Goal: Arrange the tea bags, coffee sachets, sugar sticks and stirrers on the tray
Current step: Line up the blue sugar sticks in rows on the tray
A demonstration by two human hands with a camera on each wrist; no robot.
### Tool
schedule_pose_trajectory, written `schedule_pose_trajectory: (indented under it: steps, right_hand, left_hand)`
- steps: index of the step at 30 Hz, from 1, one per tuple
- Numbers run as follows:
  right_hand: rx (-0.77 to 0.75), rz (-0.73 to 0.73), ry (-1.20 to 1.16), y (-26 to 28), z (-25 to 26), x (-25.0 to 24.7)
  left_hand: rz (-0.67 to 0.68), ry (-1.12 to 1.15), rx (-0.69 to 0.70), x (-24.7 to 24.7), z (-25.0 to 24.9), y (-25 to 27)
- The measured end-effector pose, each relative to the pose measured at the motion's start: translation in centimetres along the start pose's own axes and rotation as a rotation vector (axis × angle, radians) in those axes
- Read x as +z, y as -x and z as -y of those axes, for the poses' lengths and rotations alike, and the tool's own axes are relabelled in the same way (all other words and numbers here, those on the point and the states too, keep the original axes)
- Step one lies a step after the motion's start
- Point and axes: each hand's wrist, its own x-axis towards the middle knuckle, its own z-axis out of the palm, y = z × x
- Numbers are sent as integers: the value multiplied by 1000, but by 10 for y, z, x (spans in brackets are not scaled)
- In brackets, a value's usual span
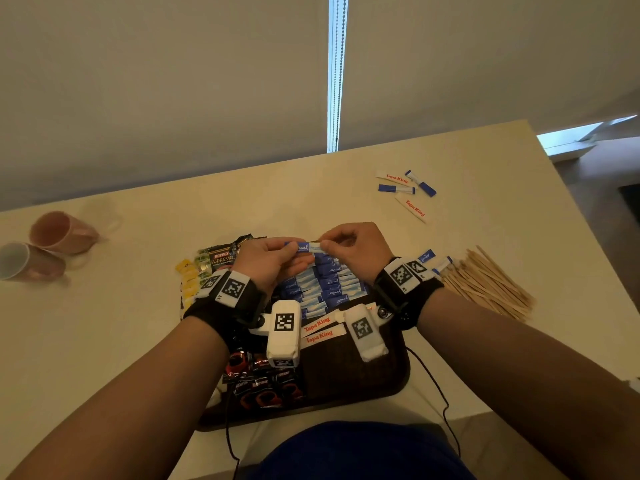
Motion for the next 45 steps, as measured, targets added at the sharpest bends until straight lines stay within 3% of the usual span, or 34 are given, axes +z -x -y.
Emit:
schedule_pose_trajectory:
  steps: [3, 8, 11, 15, 23, 28, 31, 34, 38, 45]
  right_hand:
    - [68, 28, -80, -2, -5, -5]
    - [149, 219, 461, 0, -34, -21]
    - [220, 299, 613, 9, -56, -17]
    - [249, 245, 671, 15, -71, -9]
    - [147, 158, 707, 14, -66, -8]
    - [144, 64, 761, -2, -69, -64]
    - [244, 251, 1052, -12, -78, -110]
    - [217, 423, 1314, -12, -93, -128]
    - [100, 448, 1375, -18, -94, -119]
    - [93, 456, 1351, -40, -88, -107]
  left_hand:
    - [-20, -98, 1, -3, 1, -1]
    - [-49, -136, 2, -14, 2, -3]
    - [-21, -150, -13, -12, 4, 0]
    - [-6, -175, -25, -12, 7, 0]
    - [-4, -183, -22, -13, 6, -1]
    - [-18, -178, -7, -13, 6, -5]
    - [-22, -169, -8, -7, 6, -6]
    - [-17, -161, -18, 4, 7, -5]
    - [-11, -162, -22, 16, 9, -5]
    - [-29, -165, -19, 26, 12, -10]
